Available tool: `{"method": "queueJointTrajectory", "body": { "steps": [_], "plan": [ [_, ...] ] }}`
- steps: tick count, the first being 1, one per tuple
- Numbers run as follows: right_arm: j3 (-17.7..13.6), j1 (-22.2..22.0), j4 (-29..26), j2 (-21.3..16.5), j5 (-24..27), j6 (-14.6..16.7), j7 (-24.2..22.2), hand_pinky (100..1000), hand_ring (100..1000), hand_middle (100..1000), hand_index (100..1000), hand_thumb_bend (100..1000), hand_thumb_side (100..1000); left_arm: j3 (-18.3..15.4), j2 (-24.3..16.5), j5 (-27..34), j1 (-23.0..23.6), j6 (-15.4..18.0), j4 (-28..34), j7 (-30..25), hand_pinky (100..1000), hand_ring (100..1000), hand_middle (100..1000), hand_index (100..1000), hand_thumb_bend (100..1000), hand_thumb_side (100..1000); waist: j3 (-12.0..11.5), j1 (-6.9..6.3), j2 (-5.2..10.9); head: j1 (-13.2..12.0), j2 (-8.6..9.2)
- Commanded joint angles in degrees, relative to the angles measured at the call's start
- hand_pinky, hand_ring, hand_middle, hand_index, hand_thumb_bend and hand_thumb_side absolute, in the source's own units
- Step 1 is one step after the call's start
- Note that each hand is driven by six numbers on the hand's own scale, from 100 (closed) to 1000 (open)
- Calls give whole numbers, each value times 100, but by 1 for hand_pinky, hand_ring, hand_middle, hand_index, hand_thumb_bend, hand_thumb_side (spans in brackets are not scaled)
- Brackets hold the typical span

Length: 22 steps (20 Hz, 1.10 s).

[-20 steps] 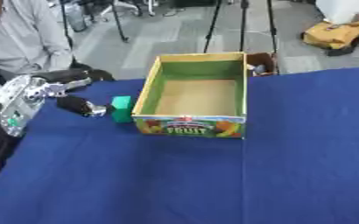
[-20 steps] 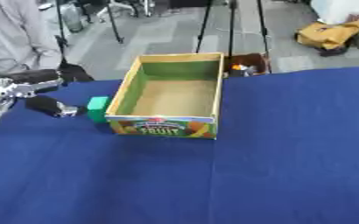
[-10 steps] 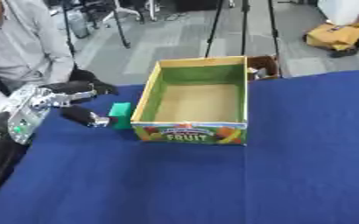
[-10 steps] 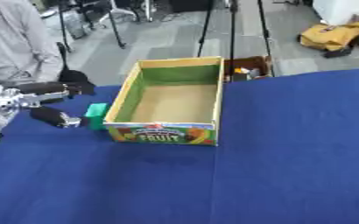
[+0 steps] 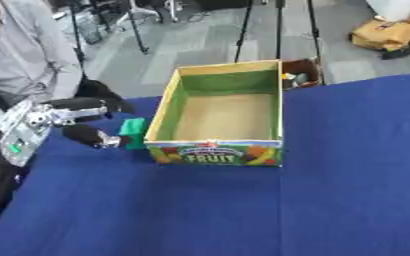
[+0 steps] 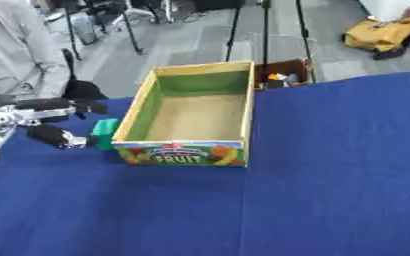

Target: Pick up objects on the table and place them in the box.

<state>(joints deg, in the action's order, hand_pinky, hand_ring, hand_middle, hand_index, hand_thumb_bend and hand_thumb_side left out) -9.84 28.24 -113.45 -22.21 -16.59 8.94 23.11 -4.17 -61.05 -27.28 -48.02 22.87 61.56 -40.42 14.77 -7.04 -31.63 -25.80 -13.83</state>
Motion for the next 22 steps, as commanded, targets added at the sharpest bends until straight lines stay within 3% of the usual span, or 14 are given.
{"method": "queueJointTrajectory", "body": {
  "steps": [1,22],
  "plan": [
    [-35,56,-100,-206,14,0,-1,921,832,512,692,100,909,-126,-335,82,-104,109,78,-217,896,1000,1000,1000,318,741,-3,4,107,-33,103],
    [-24,184,-64,-337,58,56,12,918,829,505,688,100,897,-226,-417,165,-118,72,49,-451,912,1000,1000,1000,333,756,80,-71,-128,-219,478]
  ]
}}
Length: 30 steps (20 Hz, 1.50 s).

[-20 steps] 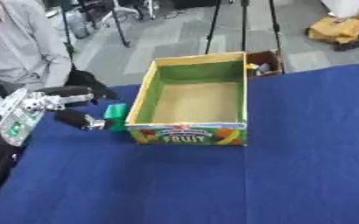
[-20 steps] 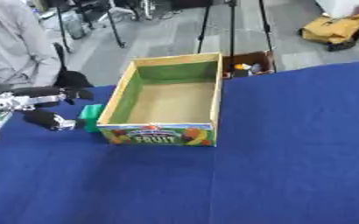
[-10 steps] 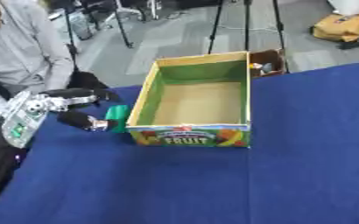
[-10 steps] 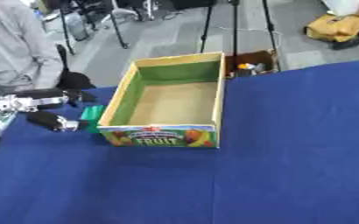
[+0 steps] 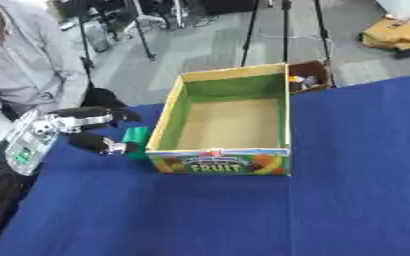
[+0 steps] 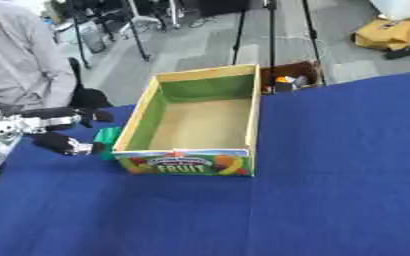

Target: Pick up objects on the table and place them in the box.

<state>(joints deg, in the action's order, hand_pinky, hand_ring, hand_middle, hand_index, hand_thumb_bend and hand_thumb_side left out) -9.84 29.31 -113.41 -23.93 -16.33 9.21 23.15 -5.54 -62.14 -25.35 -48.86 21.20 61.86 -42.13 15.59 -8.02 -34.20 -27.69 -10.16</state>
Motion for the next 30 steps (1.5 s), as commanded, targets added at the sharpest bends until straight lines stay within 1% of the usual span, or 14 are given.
{"method": "queueJointTrajectory", "body": {
  "steps": [1,8,14,21,25,27,30],
  "plan": [
    [-25,81,-66,-167,35,30,10,917,829,504,688,100,896,-92,-303,-33,-35,242,17,-292,911,1000,1000,1000,335,755,0,27,119,-34,126],
    [-36,111,-52,-193,46,22,34,919,830,502,687,100,896,-138,-301,-58,-37,210,-20,-175,910,1000,1000,1000,336,763,18,21,31,-64,249],
    [-43,119,-35,-217,43,15,46,919,831,501,687,100,891,-137,-299,-54,-31,208,-57,-211,909,1000,1000,1000,324,768,17,16,-21,-67,262],
    [-53,110,-12,-236,24,4,72,919,831,500,686,100,884,-149,-292,41,-42,264,-46,-242,904,1000,999,1000,301,765,0,17,-46,-68,259],
    [-51,114,-16,-238,25,6,76,920,831,499,685,100,883,-157,-316,108,-30,282,-43,-249,902,1000,977,1000,291,760,-7,13,-61,-88,269],
    [-58,117,-16,-242,26,6,88,919,831,499,685,100,879,-151,-310,78,-15,272,-53,-261,896,1000,970,1000,276,748,-1,16,-69,-92,273],
    [-56,124,-13,-245,33,11,97,919,830,498,685,100,885,-135,-292,32,-14,273,-62,-302,890,1000,967,1000,206,702,4,19,-79,-93,262]
  ]
}}
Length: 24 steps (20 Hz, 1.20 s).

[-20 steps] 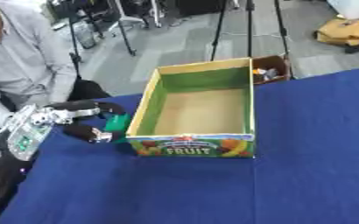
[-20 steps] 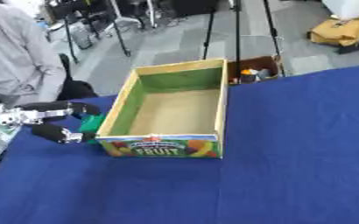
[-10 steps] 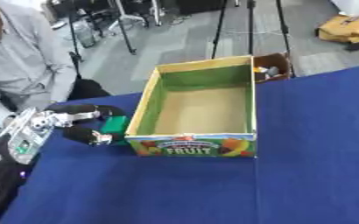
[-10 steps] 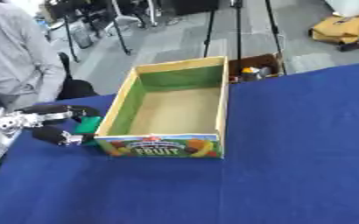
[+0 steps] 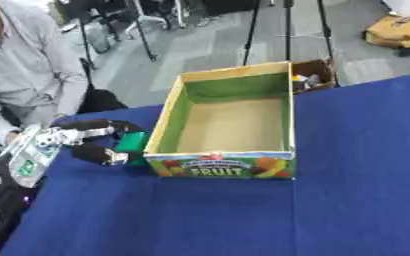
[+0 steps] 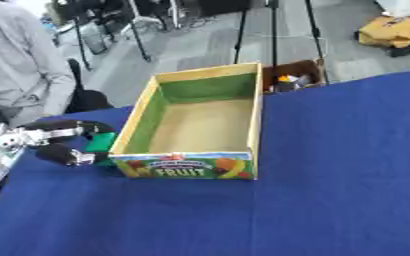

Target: Pick up objects on the table and place them in the box.

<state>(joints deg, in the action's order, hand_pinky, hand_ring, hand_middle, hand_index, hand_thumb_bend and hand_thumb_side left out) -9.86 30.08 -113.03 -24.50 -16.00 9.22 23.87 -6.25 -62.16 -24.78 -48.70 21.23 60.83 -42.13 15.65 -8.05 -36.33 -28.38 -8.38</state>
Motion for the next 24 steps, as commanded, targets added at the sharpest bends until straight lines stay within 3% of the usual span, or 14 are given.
{"method": "queueJointTrajectory", "body": {
  "steps": [1,6,17,24],
  "plan": [
    [-52,49,-49,-187,2,11,24,919,831,498,685,100,886,-61,-285,-37,-33,273,42,-317,887,999,965,1000,194,693,-1,22,131,-25,88],
    [-55,58,-48,-191,7,18,31,918,830,496,684,100,889,-50,-274,-123,-31,249,33,-393,879,998,988,1000,126,636,10,18,114,-28,102],
    [-53,78,-60,-199,26,26,60,918,828,486,681,100,887,-52,-245,-310,-45,130,7,-578,875,996,1000,1000,100,573,26,9,78,-44,124],
    [-64,80,-56,-205,38,10,83,918,828,483,680,100,888,-64,-224,-540,-28,75,-3,-394,845,957,924,1000,100,546,39,9,59,-60,146]
  ]
}}
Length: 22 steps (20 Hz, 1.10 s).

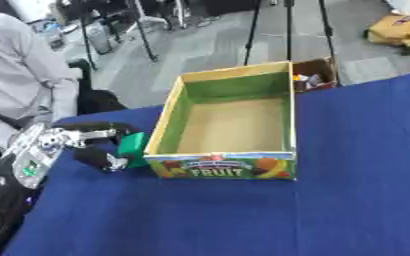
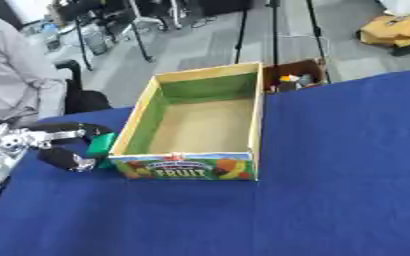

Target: Pick up objects on the table and place them in the box.

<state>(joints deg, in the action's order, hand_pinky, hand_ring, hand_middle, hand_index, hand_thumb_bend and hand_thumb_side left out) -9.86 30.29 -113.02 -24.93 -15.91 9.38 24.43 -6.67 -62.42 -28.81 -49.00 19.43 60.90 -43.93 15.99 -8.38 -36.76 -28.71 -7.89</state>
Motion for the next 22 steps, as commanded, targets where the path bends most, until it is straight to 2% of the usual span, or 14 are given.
{"method": "queueJointTrajectory", "body": {
  "steps": [1,5,6,11,22],
  "plan": [
    [-65,59,-54,-164,27,-8,30,918,828,483,680,100,886,-21,-194,-161,4,255,-11,-173,842,953,914,1000,100,547,6,43,100,-30,98],
    [-68,53,-41,-169,18,-14,34,917,828,482,678,100,885,-16,-182,-216,7,262,-19,-37,826,908,822,991,100,555,6,48,96,-31,94],
    [-69,52,-39,-171,16,-15,34,917,828,482,678,100,885,-16,-181,-216,5,265,-21,-8,826,908,822,991,100,555,5,48,95,-30,92],
    [-78,45,-25,-170,5,-28,39,915,826,479,677,100,883,-17,-167,-206,1,277,-27,157,800,856,751,903,100,581,12,49,95,-40,91],
    [-89,25,-13,-169,-19,-61,71,921,827,476,676,100,881,-17,-194,-129,-2,230,-31,292,790,837,719,811,100,596,-1,43,120,-64,75]
  ]
}}
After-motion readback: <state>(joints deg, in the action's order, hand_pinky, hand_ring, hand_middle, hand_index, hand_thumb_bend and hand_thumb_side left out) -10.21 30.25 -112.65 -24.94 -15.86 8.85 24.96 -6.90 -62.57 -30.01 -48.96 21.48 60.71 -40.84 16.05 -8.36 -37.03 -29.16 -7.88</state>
